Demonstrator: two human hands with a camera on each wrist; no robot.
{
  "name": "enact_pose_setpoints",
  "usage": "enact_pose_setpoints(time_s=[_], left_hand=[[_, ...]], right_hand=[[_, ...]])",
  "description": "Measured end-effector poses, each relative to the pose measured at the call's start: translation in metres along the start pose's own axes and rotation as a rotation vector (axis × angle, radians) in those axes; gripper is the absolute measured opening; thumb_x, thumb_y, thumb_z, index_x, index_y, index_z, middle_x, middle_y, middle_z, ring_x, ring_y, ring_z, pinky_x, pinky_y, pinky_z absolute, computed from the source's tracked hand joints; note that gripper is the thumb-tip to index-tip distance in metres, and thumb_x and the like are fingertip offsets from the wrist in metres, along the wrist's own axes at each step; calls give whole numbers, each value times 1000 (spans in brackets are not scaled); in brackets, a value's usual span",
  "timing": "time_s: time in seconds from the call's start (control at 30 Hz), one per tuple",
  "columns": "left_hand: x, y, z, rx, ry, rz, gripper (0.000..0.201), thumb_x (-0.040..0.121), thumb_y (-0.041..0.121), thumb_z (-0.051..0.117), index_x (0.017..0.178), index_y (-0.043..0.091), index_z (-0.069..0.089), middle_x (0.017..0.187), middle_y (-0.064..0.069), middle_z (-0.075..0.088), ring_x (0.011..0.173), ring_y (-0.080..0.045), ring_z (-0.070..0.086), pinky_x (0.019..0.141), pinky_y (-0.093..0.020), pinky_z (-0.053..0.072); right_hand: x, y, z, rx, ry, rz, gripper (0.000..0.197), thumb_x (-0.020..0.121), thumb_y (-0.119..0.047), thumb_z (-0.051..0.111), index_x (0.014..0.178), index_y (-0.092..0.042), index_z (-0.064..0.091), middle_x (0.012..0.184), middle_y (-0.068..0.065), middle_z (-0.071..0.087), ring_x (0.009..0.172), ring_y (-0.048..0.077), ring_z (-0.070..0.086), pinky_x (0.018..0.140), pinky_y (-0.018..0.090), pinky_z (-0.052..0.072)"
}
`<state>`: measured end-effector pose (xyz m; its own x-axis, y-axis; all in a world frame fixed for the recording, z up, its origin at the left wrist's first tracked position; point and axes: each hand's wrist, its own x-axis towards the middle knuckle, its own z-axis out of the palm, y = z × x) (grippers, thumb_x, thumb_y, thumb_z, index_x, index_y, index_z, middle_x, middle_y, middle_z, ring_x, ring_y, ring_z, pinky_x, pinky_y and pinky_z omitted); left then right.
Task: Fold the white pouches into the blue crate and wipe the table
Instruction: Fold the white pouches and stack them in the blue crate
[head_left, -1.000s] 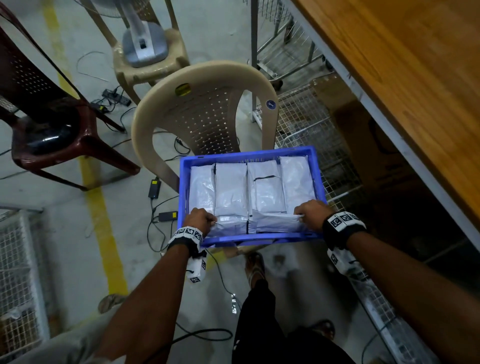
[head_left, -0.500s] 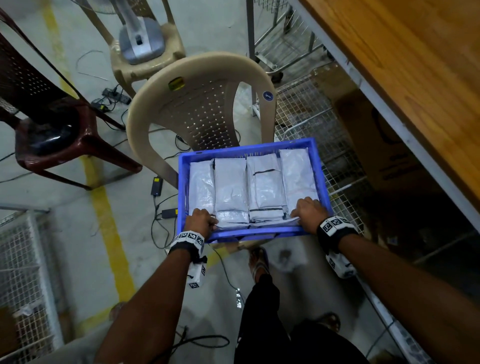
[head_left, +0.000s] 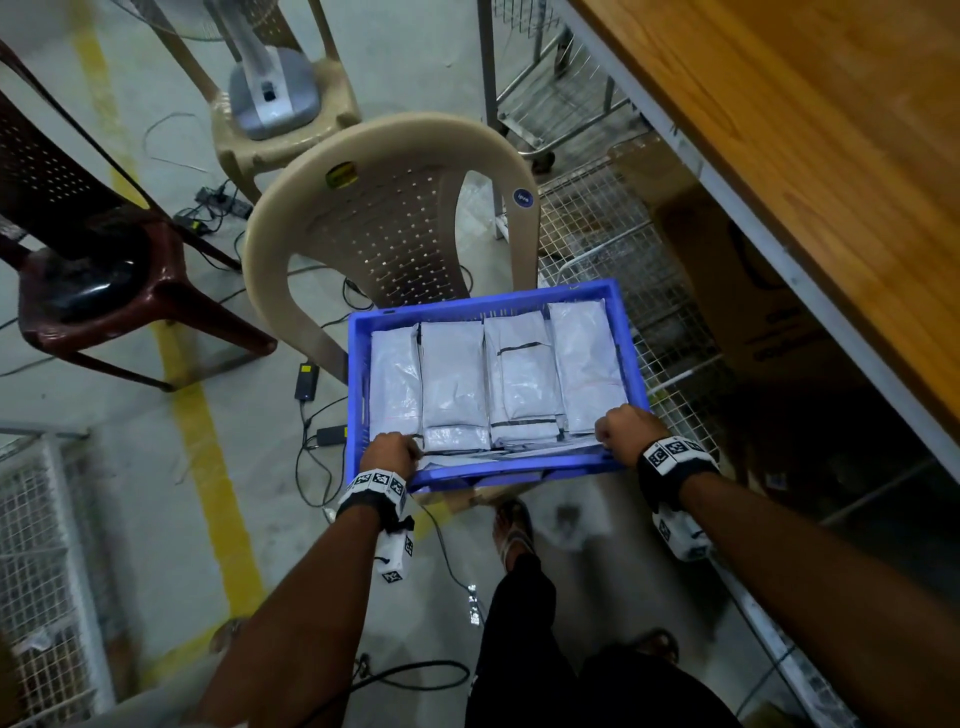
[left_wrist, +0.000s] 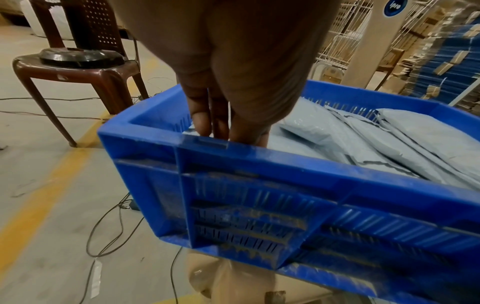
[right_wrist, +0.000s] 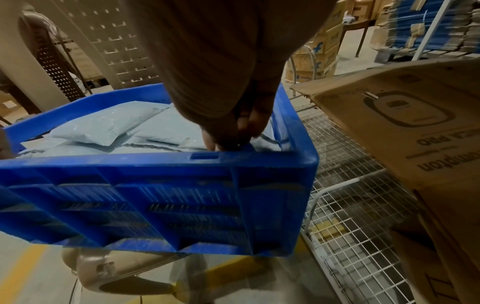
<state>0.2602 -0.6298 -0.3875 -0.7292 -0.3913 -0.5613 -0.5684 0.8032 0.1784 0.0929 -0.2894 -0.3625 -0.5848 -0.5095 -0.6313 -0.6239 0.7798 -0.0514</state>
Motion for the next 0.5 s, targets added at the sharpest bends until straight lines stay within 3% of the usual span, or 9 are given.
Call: enact_pose_setpoints(time_s=[0.17,0.3,0.5], left_hand=[[1,-8,2,-68,-31,-79,29,89,10,63,111,22,76,117,-9,71,111,-29,65,98,-32,49],[-7,-5,-2,-208,21,-90,19,89,15,67,105,12,78,108,-12,74,107,-30,66,90,-29,48],[-30,19,-30,-346,112,-69,15,87,15,71,99,8,77,100,-15,75,101,-29,69,85,-30,51]], right_hand=[[-2,3,4,40,-93,77,33,92,-10,50,118,-17,69,123,14,60,112,33,62,93,34,49],[-11,5,4,153,-9,88,32,88,-15,53,111,-28,70,119,9,66,108,29,64,91,33,53],[-39,12,-23,340,157,148,24,88,-22,59,107,-28,71,110,11,69,100,31,66,83,32,52]])
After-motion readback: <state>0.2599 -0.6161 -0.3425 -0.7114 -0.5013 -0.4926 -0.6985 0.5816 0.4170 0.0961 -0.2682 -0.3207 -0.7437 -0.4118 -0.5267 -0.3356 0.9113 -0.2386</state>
